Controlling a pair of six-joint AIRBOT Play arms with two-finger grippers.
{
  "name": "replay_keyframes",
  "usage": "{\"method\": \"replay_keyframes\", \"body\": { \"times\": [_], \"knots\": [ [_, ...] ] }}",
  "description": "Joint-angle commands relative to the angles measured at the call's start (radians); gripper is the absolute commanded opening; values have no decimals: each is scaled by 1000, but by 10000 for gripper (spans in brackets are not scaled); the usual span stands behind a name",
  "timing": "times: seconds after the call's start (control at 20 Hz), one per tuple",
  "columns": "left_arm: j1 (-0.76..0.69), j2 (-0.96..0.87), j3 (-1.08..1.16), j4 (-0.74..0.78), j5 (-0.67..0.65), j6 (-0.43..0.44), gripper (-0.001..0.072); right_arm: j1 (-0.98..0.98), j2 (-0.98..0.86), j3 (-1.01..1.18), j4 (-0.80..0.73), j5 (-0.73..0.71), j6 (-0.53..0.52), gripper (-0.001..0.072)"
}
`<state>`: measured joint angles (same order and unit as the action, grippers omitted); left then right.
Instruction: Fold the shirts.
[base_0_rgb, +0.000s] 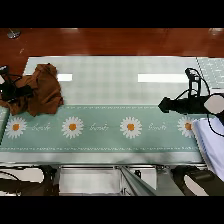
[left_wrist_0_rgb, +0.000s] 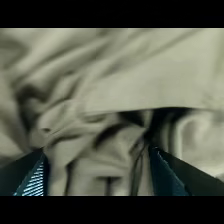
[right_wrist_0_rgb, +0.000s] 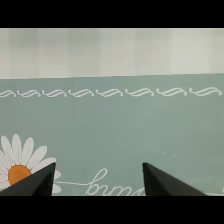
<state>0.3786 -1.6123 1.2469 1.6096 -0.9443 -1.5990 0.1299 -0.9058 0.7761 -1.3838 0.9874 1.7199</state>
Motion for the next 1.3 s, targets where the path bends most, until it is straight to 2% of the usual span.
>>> {"method": "replay_keyframes", "body": {
  "times": [0.0, 0.05, 0.2, 0.5, 0.75, 0.95, 1.1, 1.25],
  "knots": [
    [-41, -58, 58, -33, -161, 45, 411, 1, 1, 0, 3, -9, 5, 629],
    [-51, -50, 58, -44, -180, 74, 32, 1, 1, 2, 2, -1, 2, 629],
    [-83, 56, 58, -113, -136, 95, 26, 1, 1, 30, 2, 21, -18, 629],
    [-106, 458, 58, -400, 55, 117, 26, 1, 16, 114, 37, 29, -86, 629],
    [-111, 701, 91, -525, 69, 158, 26, 1, 125, 114, 41, 64, -103, 629],
    [-153, 787, 233, -614, 70, 178, 27, 1, 224, 114, 42, 63, -109, 629],
    [-267, 799, 344, -636, 71, 178, 27, 1, 277, 114, 43, 64, -109, 629],
    [-420, 797, 337, -647, 63, 174, 27, 1, 309, 114, 44, 64, -109, 629]
  ]
}}
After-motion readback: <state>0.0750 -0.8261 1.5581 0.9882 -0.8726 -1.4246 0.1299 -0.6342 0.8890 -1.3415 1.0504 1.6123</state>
